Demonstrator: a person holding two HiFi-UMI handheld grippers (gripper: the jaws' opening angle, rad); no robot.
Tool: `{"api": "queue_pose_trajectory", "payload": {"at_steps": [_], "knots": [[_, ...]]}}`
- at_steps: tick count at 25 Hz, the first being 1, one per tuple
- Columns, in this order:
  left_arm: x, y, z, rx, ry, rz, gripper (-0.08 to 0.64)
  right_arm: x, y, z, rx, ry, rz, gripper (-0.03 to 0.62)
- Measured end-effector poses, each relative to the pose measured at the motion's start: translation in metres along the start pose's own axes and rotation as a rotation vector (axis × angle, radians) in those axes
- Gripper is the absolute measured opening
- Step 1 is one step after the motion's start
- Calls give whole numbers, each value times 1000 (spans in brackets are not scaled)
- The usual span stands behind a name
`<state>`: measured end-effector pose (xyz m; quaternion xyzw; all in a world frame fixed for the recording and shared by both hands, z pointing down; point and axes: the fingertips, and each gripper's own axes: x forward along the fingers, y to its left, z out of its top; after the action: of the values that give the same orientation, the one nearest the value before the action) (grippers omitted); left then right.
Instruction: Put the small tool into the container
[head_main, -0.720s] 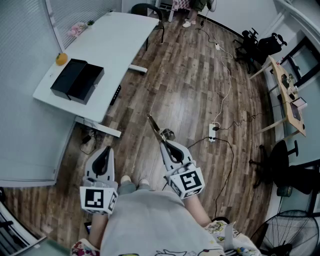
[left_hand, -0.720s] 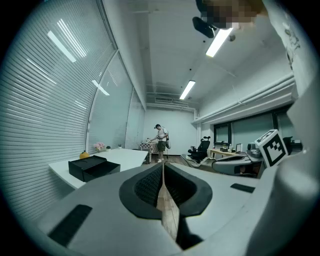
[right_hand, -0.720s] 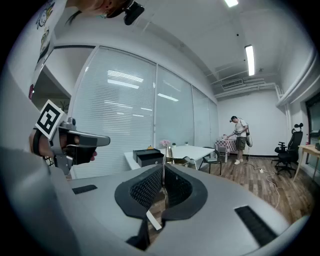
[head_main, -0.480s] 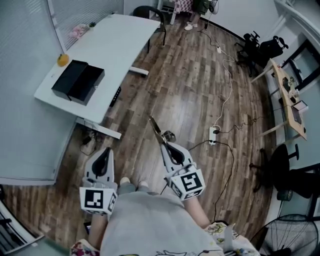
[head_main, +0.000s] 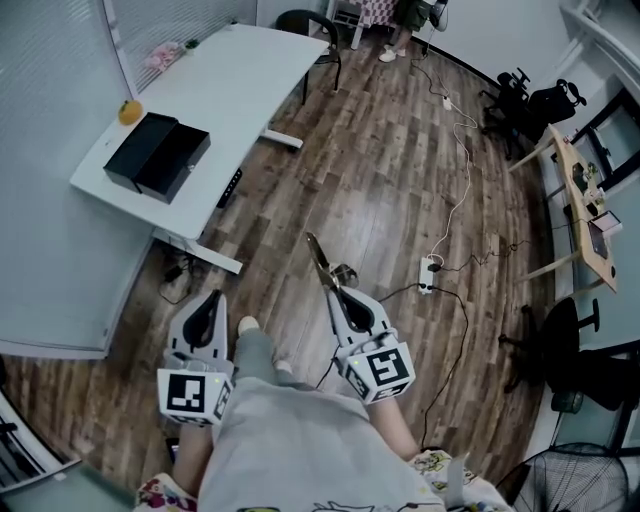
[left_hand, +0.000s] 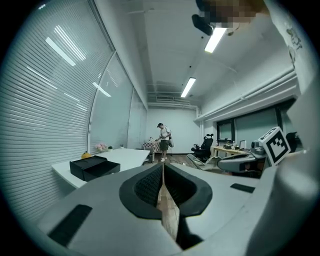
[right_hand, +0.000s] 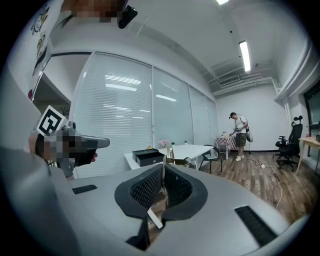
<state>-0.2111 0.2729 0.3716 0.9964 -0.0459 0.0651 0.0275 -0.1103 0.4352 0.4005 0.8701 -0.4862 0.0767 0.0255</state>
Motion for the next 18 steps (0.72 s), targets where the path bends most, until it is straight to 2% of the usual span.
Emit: {"api": "queue_pose_trajectory", "payload": {"at_steps": [5,9,18], "knots": [[15,4,-3,3,8,-4,12,11,-11,-4,9,12,-6,6],[38,19,-3,-27,20,-2,12,35,-22,-5,15,20,-14,6],[124,82,16,-33,4,-1,12,134,-54,19,-11,26,-10,6]]}}
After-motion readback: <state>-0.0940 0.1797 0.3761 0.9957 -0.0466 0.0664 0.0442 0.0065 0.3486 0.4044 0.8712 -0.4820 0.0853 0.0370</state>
